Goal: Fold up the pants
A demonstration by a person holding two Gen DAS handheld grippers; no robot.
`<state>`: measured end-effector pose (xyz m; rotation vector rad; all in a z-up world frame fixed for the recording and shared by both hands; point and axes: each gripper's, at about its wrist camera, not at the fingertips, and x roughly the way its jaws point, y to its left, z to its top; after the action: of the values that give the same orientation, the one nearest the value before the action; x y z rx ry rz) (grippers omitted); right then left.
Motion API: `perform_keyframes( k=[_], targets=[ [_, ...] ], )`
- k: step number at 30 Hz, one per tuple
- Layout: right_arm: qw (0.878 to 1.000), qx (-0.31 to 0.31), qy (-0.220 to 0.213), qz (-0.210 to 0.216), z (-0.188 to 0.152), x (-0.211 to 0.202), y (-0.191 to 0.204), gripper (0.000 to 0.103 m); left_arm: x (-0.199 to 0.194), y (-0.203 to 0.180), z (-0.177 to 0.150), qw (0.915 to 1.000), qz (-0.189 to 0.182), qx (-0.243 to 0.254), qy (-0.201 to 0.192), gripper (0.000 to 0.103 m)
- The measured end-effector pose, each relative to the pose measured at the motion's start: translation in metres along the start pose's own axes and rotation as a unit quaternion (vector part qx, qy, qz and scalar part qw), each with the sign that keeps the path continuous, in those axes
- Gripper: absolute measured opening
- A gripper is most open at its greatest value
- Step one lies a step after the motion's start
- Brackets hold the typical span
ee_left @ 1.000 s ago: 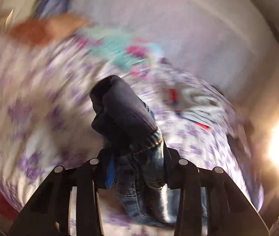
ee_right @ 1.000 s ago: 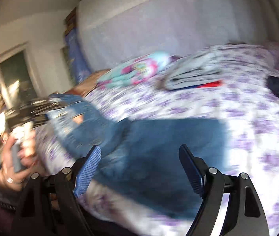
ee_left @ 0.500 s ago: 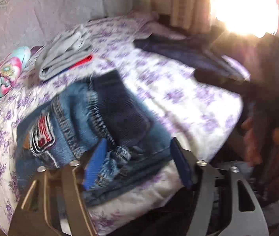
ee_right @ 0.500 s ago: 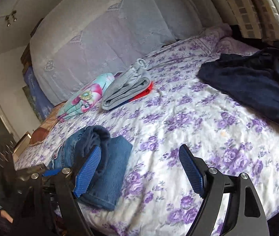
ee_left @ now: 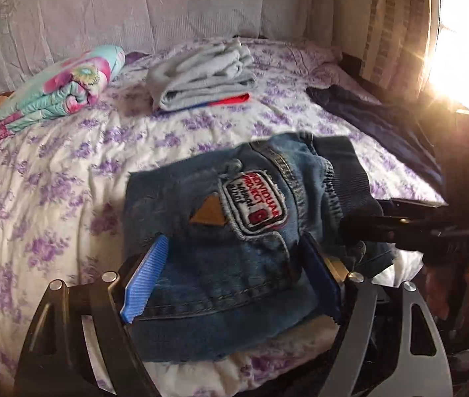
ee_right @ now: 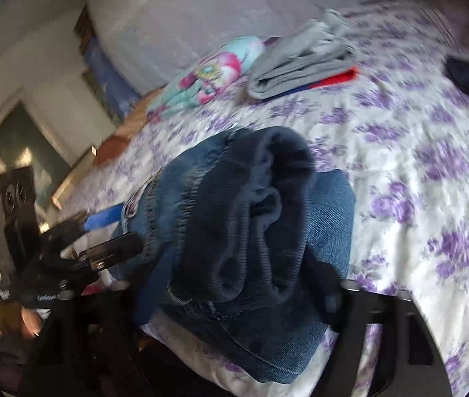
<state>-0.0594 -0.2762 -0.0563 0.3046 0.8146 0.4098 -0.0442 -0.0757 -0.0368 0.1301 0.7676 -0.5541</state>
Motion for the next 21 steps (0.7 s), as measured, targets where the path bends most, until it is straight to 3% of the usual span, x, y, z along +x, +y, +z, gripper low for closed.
perform_keyframes(
  k=[1,2,3,5,11,13,16,17,19,21],
  targets=[
    [1.0,-0.019,0.006,0.0,0.0,0.002,0.004,0.046,0.003,-0.003,-0.005,1.0,0.004,0.006,-0.002,0.078],
    [1.0,-0.012,0.004,0.018,0.002,-0.001,0.001,0.028,0.006,-0.005,-0.004,0.9999,0.005,0.008,-0.005,0.079],
    [0.999,0.009,-0.004,0.04,0.005,-0.005,-0.005,0.025,0.006,-0.004,-0.004,1.0,0.004,0.005,-0.007,0.079],
    [0.997,0.014,-0.023,0.069,0.011,-0.02,-0.004,0.023,0.0,-0.003,-0.003,0.9999,-0.008,-0.001,-0.01,0.076],
    [0.995,-0.046,-0.08,0.048,0.012,-0.078,0.039,0.022,-0.039,-0.027,0.008,0.9982,-0.03,0.028,-0.045,0.075],
    [0.997,-0.01,-0.066,0.033,0.001,-0.083,0.022,0.023,-0.032,-0.037,0.006,0.9978,-0.038,0.042,-0.034,0.079],
    [0.996,0.081,0.037,-0.017,-0.025,-0.038,-0.029,0.046,0.023,-0.037,-0.005,0.9975,-0.043,0.037,0.042,0.082],
    [0.993,0.11,0.032,-0.017,-0.032,-0.036,-0.042,0.059,0.031,-0.036,-0.009,0.9972,-0.042,0.037,0.049,0.082],
    [0.995,0.096,-0.001,-0.028,-0.029,-0.057,-0.036,0.054,0.014,-0.038,-0.004,0.9968,-0.055,0.046,0.034,0.082],
    [0.995,0.04,-0.071,-0.058,-0.019,-0.09,-0.011,0.054,-0.013,-0.03,0.006,0.9961,-0.081,0.035,0.009,0.082]
  ],
)
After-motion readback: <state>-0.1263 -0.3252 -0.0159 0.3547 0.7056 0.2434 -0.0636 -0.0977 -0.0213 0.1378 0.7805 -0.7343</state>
